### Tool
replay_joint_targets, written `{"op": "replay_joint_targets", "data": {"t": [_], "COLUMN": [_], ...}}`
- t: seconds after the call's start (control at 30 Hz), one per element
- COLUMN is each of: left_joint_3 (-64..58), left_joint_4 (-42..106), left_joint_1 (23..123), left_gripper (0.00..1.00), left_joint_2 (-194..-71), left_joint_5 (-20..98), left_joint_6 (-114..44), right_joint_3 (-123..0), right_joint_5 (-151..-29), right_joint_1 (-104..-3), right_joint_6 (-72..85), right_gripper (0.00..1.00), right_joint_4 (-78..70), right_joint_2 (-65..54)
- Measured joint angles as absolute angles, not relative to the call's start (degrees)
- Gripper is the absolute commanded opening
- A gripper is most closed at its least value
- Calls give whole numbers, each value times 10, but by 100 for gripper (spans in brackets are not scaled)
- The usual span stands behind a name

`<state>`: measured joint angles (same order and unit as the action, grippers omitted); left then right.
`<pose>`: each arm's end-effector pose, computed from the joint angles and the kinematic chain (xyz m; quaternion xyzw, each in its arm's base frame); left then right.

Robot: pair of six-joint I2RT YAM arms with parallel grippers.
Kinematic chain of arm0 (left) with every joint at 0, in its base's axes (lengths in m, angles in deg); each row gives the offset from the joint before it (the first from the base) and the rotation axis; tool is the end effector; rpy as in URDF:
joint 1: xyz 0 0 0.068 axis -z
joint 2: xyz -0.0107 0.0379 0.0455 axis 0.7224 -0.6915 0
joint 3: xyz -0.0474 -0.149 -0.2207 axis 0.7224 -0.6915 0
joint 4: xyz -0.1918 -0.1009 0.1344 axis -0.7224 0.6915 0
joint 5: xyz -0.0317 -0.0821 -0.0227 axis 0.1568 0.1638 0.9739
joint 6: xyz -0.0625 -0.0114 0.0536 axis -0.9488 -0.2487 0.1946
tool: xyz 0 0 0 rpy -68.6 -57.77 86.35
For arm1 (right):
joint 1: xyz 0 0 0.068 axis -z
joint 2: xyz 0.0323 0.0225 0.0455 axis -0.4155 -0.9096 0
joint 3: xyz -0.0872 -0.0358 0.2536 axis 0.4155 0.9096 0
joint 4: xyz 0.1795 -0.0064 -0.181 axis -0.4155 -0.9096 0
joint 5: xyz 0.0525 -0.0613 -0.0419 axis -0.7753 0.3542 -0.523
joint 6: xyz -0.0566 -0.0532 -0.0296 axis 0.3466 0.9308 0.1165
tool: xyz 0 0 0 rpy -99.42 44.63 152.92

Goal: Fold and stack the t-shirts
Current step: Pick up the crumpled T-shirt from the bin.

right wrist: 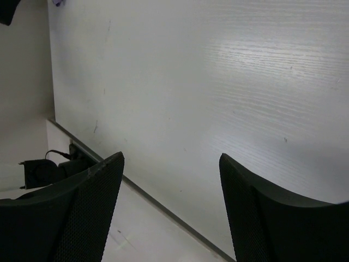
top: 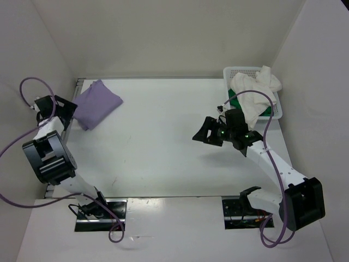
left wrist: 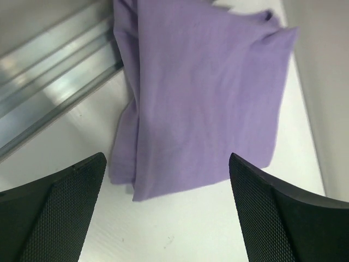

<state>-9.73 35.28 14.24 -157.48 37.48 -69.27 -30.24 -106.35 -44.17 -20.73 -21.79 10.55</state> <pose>0.3555 0.2125 0.2006 -0.5364 0.7080 -0.1050 0.4471 0.2372 0.1160 0.2332 0.0217 0.8885 0.3574 0.2870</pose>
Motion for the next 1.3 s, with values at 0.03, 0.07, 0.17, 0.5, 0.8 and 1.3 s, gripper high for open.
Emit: {"op": "replay_joint_targets", "data": {"t": [0.03, 0.07, 0.17, 0.5, 0.8, 1.3], "left_joint_3": [-102, -106, -115, -181, -151, -224], "left_joint_4": [356, 360, 365, 377, 420, 476], "left_joint_1": [142, 141, 140, 201, 482, 697], "left_gripper": [100, 100, 100, 100, 100, 100], "left_joint_2": [-1555, -1535, -1483, -1372, -1362, -1306], "left_joint_5": [367, 361, 349, 397, 443, 507], "left_joint_6": [-692, -691, -690, -688, -624, -584], "right_joint_3": [-302, -302, -302, -308, -428, -670], "right_joint_5": [-1063, -1064, -1063, -1059, -973, -719], "right_joint_1": [-442, -442, -442, -442, -442, -263], "right_joint_6": [-207, -206, -203, -199, -183, -134], "right_gripper": [77, 77, 80, 44, 11, 60], "right_joint_4": [-218, -218, -218, -219, -251, -268], "right_joint_2": [106, 106, 106, 103, 56, -137]}}
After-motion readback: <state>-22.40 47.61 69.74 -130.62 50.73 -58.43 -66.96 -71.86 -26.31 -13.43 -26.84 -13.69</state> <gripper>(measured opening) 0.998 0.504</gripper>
